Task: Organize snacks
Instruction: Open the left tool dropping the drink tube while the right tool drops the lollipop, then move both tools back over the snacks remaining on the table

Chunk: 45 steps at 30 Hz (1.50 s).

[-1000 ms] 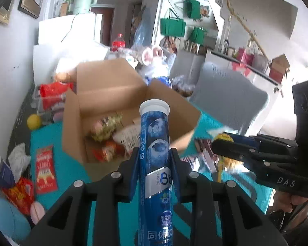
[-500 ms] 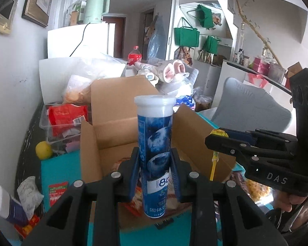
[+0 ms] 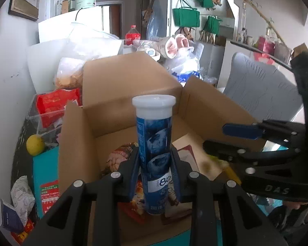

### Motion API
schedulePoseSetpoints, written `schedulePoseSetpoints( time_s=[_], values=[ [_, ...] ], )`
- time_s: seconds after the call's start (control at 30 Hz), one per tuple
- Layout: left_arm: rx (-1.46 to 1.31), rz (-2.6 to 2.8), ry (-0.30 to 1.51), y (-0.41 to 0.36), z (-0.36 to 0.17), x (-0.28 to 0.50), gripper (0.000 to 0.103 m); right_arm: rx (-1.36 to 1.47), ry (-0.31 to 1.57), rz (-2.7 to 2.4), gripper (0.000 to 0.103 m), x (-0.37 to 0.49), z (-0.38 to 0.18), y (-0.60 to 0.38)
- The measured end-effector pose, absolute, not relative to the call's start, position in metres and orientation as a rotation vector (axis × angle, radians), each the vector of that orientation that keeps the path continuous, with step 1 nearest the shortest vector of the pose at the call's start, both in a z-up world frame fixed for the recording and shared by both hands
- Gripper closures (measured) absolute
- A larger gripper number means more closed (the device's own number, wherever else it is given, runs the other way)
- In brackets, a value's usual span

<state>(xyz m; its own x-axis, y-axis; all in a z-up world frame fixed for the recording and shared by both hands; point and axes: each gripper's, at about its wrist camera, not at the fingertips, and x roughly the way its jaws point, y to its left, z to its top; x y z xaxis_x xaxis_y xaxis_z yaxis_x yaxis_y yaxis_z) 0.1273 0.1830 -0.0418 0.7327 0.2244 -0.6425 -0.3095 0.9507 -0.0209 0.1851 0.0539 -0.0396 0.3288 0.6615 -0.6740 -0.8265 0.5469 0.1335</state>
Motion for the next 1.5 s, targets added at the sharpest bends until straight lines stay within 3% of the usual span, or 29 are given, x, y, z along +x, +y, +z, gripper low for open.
schedulePoseSetpoints(
  time_s=[0.1,0.43,0.87,1.17,1.5],
  values=[
    [-0.156,0.307,0.726,0.185,-0.051,0.130,0.075,-0.268,0.750,0.964,0.047,0.184,-0.041,0.051],
    [-0.217,0.337,0.745,0.193,-0.055,0.122,0.074,-0.281,0.739,0.905,0.046,0.178,-0.038,0.033],
    [-0.150,0.282,0.645,0.156,0.000,0.093,0.074,-0.232,0.665,0.845,0.046,0.147,0.002,-0.005],
    [-0.119,0.220,0.558,0.121,0.045,0.059,0.074,-0.180,0.564,0.804,0.032,0.108,0.045,-0.049],
    [-0.079,0.135,0.519,0.077,0.061,0.025,0.074,-0.148,0.509,0.720,0.031,0.056,0.066,-0.105]
  ],
)
